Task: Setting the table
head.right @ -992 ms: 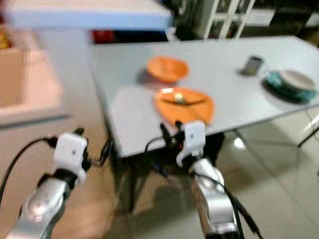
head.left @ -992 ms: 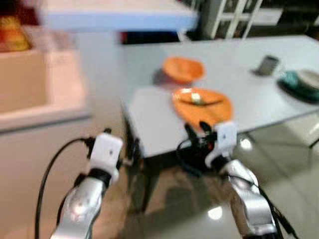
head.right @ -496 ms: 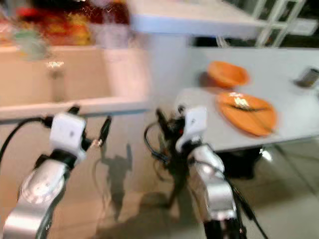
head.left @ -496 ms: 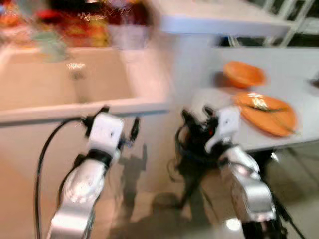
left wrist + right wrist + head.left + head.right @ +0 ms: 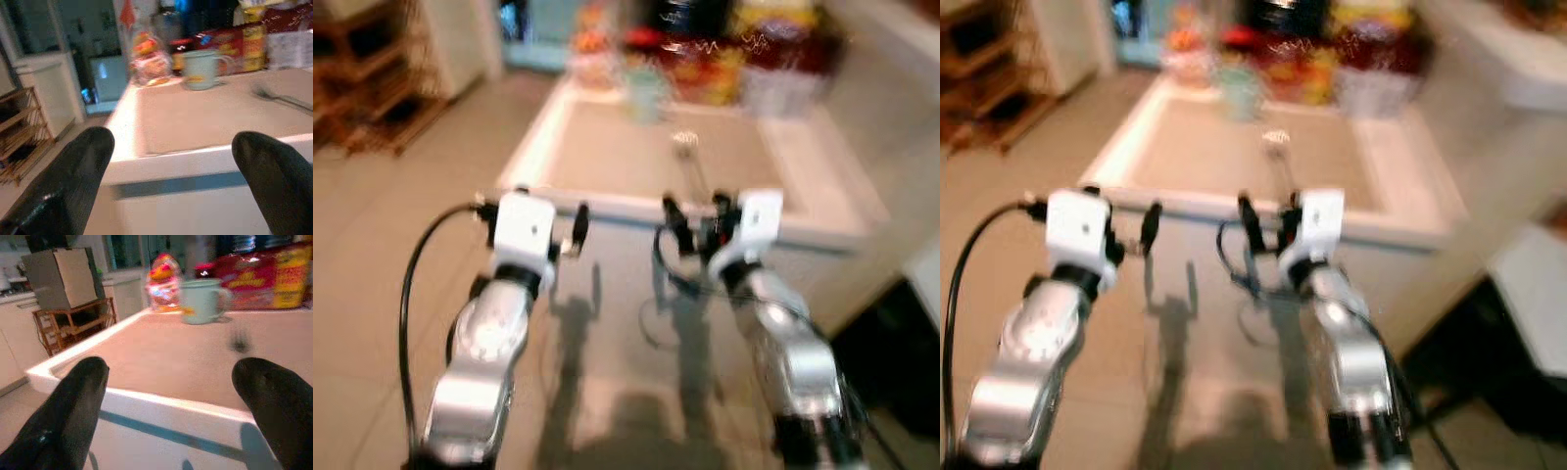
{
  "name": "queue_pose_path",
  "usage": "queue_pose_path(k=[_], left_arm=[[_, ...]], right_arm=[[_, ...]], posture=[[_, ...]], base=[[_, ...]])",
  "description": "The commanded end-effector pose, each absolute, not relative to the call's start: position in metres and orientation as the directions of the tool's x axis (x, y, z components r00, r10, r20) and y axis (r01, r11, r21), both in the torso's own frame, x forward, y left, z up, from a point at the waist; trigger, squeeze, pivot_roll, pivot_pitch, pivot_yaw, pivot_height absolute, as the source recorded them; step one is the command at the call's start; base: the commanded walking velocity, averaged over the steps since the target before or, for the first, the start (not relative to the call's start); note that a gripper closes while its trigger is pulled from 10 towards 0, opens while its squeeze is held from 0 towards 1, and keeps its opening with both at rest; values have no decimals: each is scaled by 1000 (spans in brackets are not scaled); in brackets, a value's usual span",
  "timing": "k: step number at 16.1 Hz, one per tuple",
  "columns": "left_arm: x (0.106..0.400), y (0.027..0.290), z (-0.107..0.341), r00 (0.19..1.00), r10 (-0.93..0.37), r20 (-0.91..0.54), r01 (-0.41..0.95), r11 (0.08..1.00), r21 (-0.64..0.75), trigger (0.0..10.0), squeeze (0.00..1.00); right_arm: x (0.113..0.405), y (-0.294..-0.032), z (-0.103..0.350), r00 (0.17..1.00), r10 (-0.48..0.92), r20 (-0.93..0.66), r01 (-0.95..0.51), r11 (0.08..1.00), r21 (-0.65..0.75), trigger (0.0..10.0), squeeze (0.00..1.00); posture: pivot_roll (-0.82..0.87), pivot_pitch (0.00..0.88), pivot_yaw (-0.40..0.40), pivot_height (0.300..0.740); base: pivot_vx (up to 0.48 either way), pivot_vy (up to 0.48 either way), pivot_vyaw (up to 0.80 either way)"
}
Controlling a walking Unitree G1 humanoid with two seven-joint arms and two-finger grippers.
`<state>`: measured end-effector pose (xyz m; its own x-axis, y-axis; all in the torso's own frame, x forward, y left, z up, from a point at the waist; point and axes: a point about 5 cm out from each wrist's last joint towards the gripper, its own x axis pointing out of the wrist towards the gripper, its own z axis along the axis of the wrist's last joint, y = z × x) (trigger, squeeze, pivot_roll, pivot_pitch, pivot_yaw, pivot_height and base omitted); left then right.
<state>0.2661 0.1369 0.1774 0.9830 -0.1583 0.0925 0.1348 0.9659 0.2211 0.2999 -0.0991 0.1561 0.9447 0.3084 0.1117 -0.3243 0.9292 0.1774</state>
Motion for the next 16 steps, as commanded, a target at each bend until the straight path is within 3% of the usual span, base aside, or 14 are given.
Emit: queue_pose_path(k=[1, 3, 5, 6, 7, 16], left_arm=[[267, 137, 176, 985, -156, 79, 134, 963, 233, 10000, 0], [266, 136, 178, 982, -167, 90, 142, 962, 234, 10000, 0], [266, 135, 177, 981, -176, 78, 149, 951, 272, 10000, 0], [266, 135, 177, 981, -178, 76, 152, 951, 268, 10000, 0], [266, 135, 177, 981, -180, 74, 155, 952, 265, 10000, 0], [268, 133, 176, 979, -190, 69, 164, 948, 273, 10000, 0]], right_arm=[[303, -107, 153, 961, 263, 82, -274, 944, 182, 10000, 1000], [307, -111, 153, 973, 220, 64, -228, 954, 195, 10000, 988], [310, -108, 153, 969, 240, 56, -246, 948, 204, 10000, 596], [311, -107, 153, 970, 239, 48, -244, 947, 209, 10000, 494], [311, -106, 151, 970, 243, 32, -244, 948, 202, 10000, 0], [309, -98, 149, 957, 289, 16, -287, 943, 165, 10000, 0]], posture=[[56, 0, -73, 740], [67, 0, -79, 740], [70, 0, -81, 740], [70, 0, -81, 740], [70, 0, -81, 740], [67, 0, -82, 740]], base=[[0, 0, 0], [148, 0, 0], [324, 0, -772], [337, 0, -775], [337, 0, -606], [342, 0, 0]])
